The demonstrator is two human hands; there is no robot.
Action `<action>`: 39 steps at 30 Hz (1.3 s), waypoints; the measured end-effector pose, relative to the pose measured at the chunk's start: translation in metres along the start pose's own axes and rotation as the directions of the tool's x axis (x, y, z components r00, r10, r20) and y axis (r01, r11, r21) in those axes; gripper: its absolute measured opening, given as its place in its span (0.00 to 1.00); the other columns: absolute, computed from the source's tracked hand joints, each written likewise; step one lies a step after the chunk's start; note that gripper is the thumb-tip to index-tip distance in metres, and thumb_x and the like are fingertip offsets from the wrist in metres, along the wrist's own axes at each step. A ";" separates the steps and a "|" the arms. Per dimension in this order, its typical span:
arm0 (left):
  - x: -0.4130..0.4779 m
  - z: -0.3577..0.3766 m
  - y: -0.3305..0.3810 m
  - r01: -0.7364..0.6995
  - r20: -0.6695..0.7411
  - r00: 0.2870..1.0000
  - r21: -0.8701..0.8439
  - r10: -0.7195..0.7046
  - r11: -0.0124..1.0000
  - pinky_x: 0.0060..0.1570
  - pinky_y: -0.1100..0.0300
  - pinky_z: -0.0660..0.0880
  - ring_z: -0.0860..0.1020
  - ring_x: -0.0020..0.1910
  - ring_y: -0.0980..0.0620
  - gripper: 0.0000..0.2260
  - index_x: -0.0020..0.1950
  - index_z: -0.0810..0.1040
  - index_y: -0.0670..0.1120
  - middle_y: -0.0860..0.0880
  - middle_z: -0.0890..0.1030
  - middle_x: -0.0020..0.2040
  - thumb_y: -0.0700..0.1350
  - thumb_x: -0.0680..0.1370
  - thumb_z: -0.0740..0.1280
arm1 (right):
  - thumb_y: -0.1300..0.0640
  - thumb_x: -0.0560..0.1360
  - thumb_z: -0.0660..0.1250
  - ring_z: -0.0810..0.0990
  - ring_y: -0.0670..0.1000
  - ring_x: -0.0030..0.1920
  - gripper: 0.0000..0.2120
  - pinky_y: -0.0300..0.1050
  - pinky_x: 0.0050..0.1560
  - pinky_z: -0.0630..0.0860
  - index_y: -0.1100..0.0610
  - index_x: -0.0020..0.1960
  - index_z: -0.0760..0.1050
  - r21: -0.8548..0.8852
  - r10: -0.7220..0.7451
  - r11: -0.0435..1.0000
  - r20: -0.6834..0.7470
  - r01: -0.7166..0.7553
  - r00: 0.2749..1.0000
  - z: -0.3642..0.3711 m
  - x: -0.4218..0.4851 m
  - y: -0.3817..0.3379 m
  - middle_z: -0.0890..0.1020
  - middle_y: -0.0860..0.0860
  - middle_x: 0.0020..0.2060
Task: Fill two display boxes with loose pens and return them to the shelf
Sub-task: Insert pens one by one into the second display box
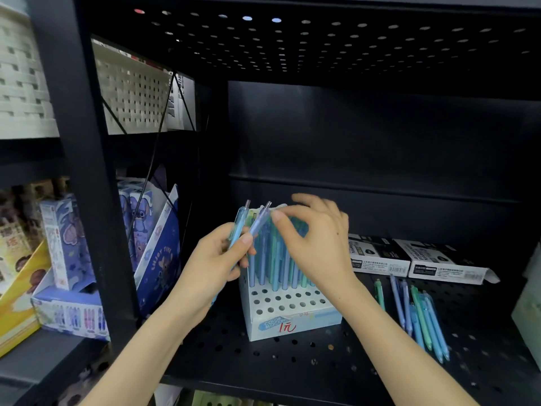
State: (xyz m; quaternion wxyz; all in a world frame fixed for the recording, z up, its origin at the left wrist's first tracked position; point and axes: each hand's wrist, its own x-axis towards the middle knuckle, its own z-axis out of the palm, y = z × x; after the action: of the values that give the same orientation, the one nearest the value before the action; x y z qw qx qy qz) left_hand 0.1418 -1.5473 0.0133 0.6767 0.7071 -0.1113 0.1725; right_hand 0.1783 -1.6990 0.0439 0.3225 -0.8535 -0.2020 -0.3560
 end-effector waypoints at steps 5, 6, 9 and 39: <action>-0.002 0.002 0.001 -0.057 0.047 0.997 0.059 0.054 0.997 0.30 0.66 0.69 0.73 0.33 0.58 0.07 0.50 0.78 0.45 0.55 0.76 0.34 0.45 0.78 0.62 | 0.49 0.75 0.66 0.75 0.40 0.48 0.07 0.39 0.54 0.69 0.50 0.45 0.81 0.287 0.052 0.955 0.061 -0.067 0.997 -0.006 -0.008 -0.015 0.82 0.41 0.42; -0.002 0.002 0.002 -0.087 0.036 0.996 0.103 0.084 0.991 0.32 0.66 0.70 0.73 0.34 0.59 0.07 0.50 0.78 0.46 0.53 0.77 0.36 0.45 0.78 0.62 | 0.51 0.75 0.66 0.77 0.39 0.45 0.06 0.37 0.50 0.72 0.51 0.44 0.81 0.370 0.092 0.922 0.070 -0.112 0.993 -0.010 -0.008 -0.016 0.82 0.41 0.39; 0.001 -0.002 0.000 -0.136 -0.096 0.982 0.256 0.165 0.957 0.37 0.69 0.73 0.75 0.37 0.61 0.07 0.50 0.78 0.53 0.52 0.78 0.41 0.45 0.79 0.61 | 0.54 0.76 0.65 0.81 0.43 0.41 0.06 0.45 0.46 0.79 0.52 0.43 0.80 0.509 0.238 0.842 -0.049 -0.180 0.970 -0.023 -0.005 -0.011 0.83 0.45 0.36; -0.002 -0.008 -0.019 -0.111 -0.209 0.965 0.214 0.156 0.970 0.38 0.66 0.69 0.73 0.36 0.64 0.09 0.49 0.77 0.57 0.56 0.76 0.36 0.44 0.80 0.60 | 0.49 0.75 0.65 0.78 0.46 0.40 0.07 0.40 0.38 0.69 0.51 0.47 0.79 -0.082 0.131 0.990 0.192 -0.117 0.973 0.005 -0.011 -0.011 0.82 0.45 0.37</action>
State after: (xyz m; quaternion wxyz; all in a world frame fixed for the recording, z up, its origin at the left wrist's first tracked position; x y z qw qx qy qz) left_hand 0.1464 -1.5381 -0.0045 0.5968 0.7386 -0.0637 0.3071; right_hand 0.1668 -1.6885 0.0372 0.2922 -0.9064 -0.1665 -0.2557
